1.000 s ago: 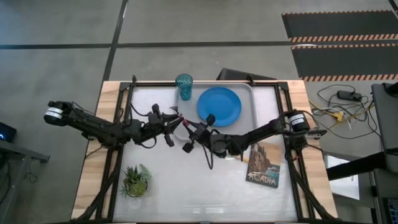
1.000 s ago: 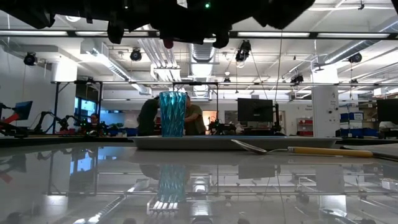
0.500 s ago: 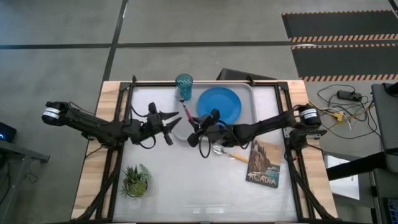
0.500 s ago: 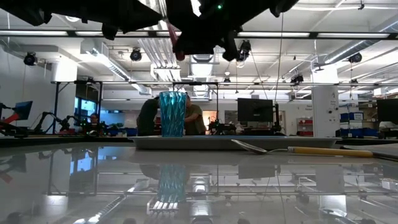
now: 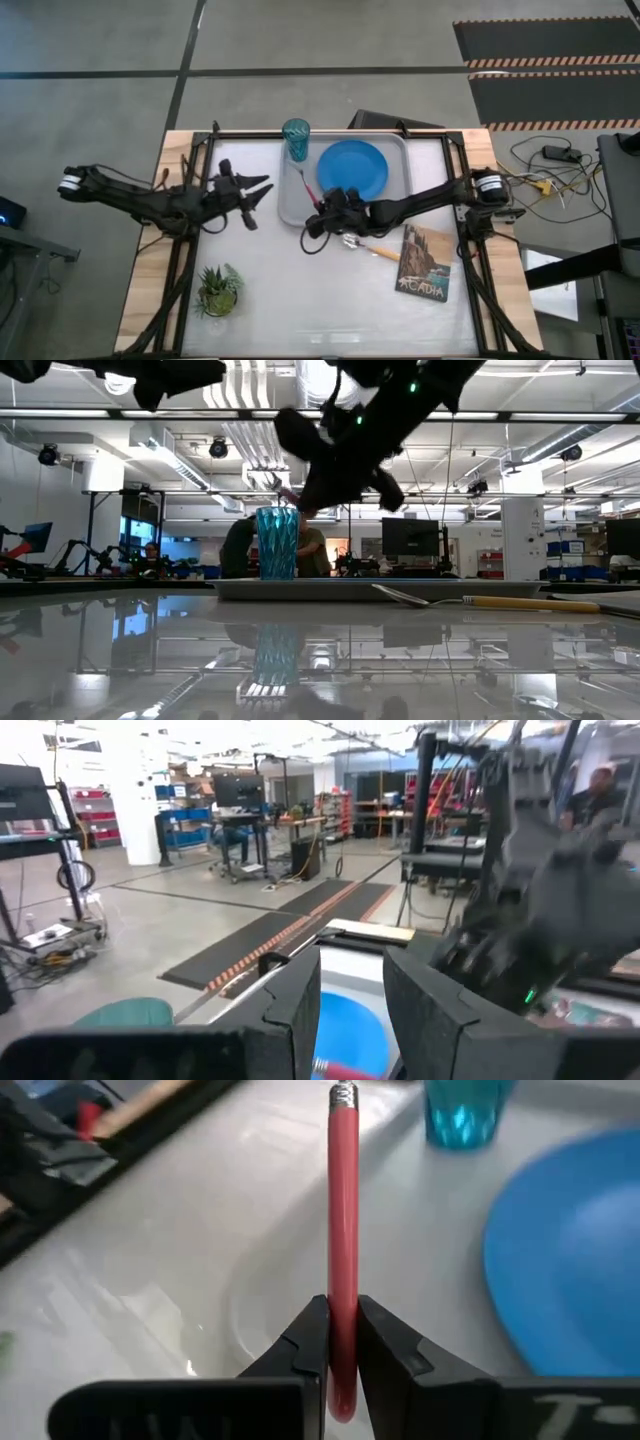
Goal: Pick and place plate/cup/fork/spoon on tray
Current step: Put the pink fork on the gray serving tray to the left of the blue plate
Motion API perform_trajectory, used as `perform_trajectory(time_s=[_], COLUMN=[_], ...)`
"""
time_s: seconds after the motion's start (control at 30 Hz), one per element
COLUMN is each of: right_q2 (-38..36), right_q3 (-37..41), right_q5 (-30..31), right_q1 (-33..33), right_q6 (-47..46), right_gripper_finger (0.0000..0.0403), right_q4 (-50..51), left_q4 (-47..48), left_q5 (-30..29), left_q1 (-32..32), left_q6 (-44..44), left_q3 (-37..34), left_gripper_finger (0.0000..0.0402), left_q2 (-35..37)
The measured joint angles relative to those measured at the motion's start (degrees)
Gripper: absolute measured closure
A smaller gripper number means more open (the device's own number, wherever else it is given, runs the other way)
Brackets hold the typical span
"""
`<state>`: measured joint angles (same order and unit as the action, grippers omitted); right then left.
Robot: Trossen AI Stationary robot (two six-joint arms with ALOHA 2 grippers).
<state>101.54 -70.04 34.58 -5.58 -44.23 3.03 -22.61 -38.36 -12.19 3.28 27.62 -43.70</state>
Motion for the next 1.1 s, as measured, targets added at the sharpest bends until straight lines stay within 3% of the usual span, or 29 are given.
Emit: perform_trajectory(time_s=[0.27, 0.8, 0.93, 1.1], right_q2=[6.4, 13.3, 14.0, 13.6], right_q3=[0.1, 0.0, 0.1, 0.1], right_q5=[-3.1, -5.8, -9.9, -10.5], right_q1=[2.3, 4.5, 4.9, 4.9], right_q6=[-9.8, -11.6, -8.9, -8.7], right_gripper_finger=[0.0375, 0.0373, 0.0355, 0.0334], right_q4=[-2.9, -13.6, -14.3, -14.5], left_q4=[1.2, 1.1, 1.2, 1.1], left_q5=[0.2, 0.3, 0.3, 0.3], left_q1=[-1.8, -1.8, -1.8, -1.8], left_q6=[0.1, 2.2, 3.4, 3.4], left_q3=[-0.1, -0.2, -0.2, -0.2], left_gripper_finger=[0.0307, 0.0308, 0.0308, 0.0308], left_q2=[3.4, 5.1, 5.2, 5.2])
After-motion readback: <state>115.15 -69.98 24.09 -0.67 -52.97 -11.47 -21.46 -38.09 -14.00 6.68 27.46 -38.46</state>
